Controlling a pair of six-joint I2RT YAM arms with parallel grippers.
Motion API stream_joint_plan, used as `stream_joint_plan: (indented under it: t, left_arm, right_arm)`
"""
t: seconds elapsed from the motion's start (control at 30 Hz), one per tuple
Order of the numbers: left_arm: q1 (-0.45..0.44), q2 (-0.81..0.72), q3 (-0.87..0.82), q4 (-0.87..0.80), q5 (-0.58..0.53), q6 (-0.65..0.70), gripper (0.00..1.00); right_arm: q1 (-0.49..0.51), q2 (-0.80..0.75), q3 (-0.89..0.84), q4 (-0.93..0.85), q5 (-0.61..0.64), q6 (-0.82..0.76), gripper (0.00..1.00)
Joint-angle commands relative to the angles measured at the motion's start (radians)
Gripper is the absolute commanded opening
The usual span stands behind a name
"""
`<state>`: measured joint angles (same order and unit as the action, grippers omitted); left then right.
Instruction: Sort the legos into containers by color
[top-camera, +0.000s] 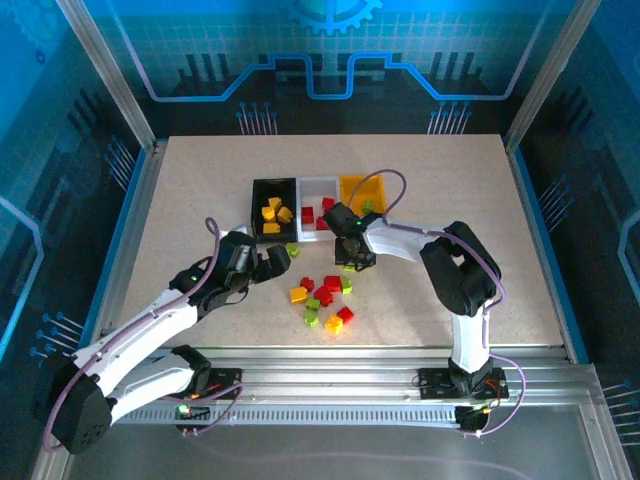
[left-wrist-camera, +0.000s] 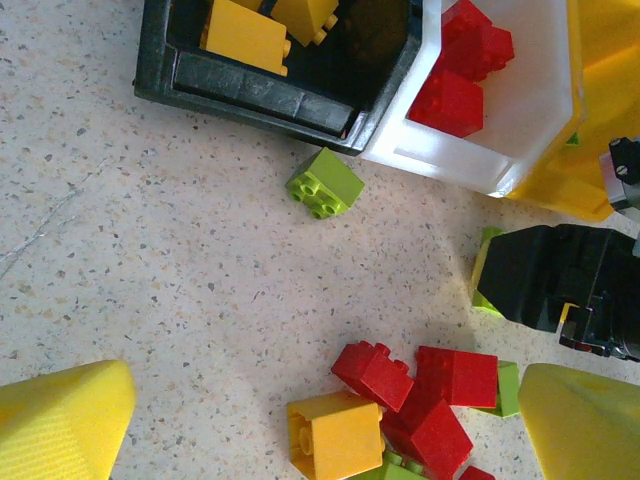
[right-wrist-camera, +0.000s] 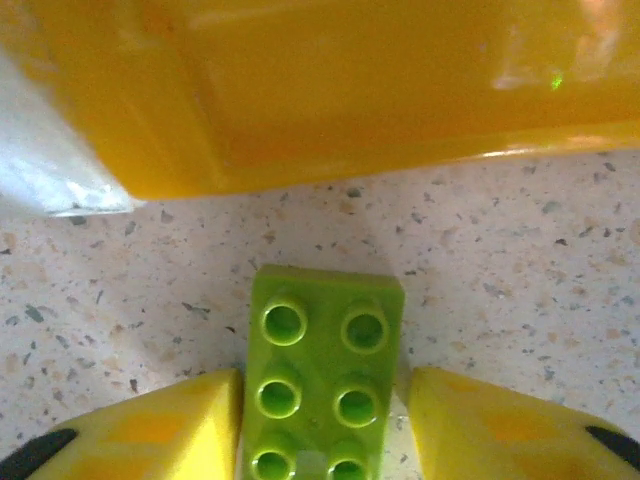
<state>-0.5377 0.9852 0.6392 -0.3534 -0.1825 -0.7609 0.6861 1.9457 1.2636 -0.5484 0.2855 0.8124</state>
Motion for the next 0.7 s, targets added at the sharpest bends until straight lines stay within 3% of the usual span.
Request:
stream_joint_plan:
  t: [0.0,0.27,0.53,0.67]
  left_arm:
    - [-0.001,-0.018,0.0,-0.009,-0.011,0.001,0.99]
    - [-0.001,-0.019,0.012,-0.033,-0.009,0.008,0.99]
    - [0.001,-0.02,0.007,-0.078,-0.01,0.005,0.99]
    - [0.001,-0.026,-0.009,-0.074,-0.003,-0.002,0.99]
  right_arm:
    - [-0.002,-0.021,-0.075,-0.042,-0.01,0.011,0.39]
    - [-0.051,-0.183,-0.22,0.036,-0.039,-0.065,0.25]
    - [-0.081,-0.469,-0.267,-0.021,-0.042,-0.182,0.26]
    - [-0.137,-0.516,-0.193,-0.019,-0.084,-0.231,0.3]
